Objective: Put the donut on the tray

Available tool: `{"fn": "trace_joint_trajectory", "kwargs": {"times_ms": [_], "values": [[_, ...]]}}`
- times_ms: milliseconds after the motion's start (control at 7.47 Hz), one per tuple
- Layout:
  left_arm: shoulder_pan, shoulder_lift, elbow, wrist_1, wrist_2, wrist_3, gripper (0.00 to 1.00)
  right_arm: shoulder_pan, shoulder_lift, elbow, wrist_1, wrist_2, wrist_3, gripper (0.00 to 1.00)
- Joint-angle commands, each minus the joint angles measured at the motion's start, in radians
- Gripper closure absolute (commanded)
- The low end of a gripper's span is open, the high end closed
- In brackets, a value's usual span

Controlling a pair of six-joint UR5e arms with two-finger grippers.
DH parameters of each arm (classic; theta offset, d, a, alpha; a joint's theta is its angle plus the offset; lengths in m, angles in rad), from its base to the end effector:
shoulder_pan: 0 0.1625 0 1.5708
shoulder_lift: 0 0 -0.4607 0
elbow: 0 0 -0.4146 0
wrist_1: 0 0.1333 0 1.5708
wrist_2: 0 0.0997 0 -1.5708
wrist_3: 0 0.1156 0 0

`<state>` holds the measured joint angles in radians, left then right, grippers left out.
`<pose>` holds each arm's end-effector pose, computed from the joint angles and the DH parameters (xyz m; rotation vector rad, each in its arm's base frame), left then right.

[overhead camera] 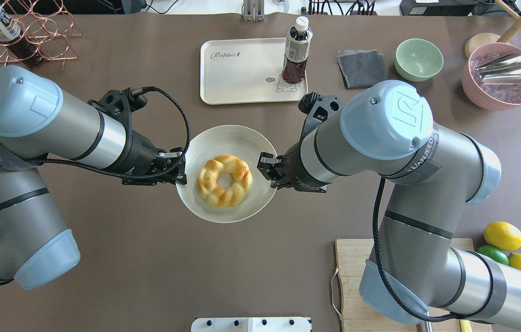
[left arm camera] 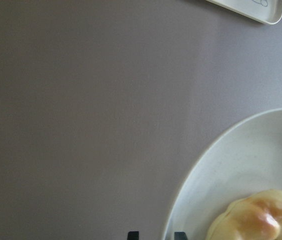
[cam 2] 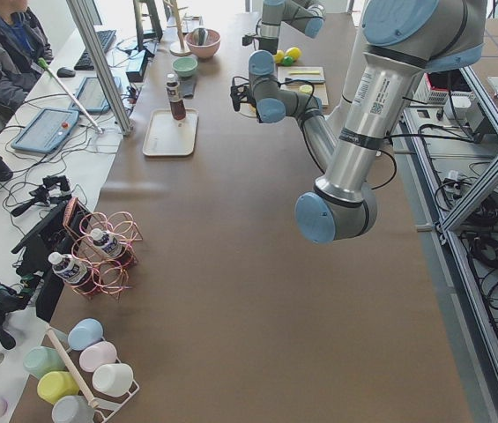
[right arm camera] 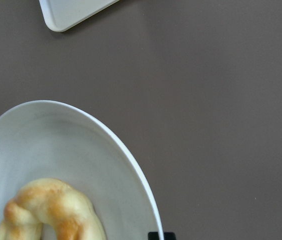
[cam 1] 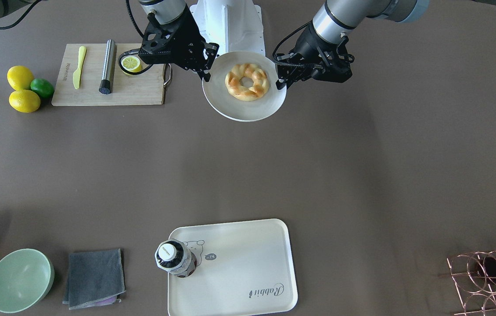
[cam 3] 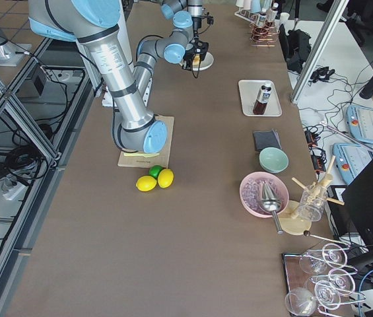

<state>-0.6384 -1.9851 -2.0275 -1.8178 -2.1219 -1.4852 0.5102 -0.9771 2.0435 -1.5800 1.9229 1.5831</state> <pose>0.4261 -0.4068 0.2205 -0.0744 1.1884 -0.1782 -0.4793 -0.3753 0.1479 -0.0512 -1.0944 0.2834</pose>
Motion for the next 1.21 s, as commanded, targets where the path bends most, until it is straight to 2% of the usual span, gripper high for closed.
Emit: {"fn": "trace_joint_trajectory", "kwargs": {"times_ms": [0,134,402,536,670,938,1071], "values": [[0.002,-0.006,0.0,0.0,0.0,-0.036,1.0,0.001,0.003,0.001,0.002,0.004,0.002,1.0],[0.002,-0.006,0.003,0.0,0.0,-0.047,1.0,0.001,0.001,0.0,0.0,-0.001,0.008,0.01],[-0.009,-0.012,0.048,0.0,-0.003,-0.05,1.0,0.071,-0.037,0.023,-0.008,0.034,0.008,0.0],[-0.047,-0.052,0.122,-0.008,-0.003,-0.05,1.0,0.109,-0.084,0.036,-0.003,0.077,0.0,0.0],[-0.093,-0.125,0.251,-0.02,-0.001,-0.062,1.0,0.163,-0.124,0.04,0.0,0.126,-0.011,0.0],[-0.197,-0.205,0.555,-0.263,-0.001,-0.09,1.0,0.238,-0.216,0.038,0.002,0.185,-0.198,0.0],[-0.217,-0.298,0.722,-0.315,0.0,-0.093,1.0,0.284,-0.259,0.037,0.002,0.203,-0.28,0.0]]}}
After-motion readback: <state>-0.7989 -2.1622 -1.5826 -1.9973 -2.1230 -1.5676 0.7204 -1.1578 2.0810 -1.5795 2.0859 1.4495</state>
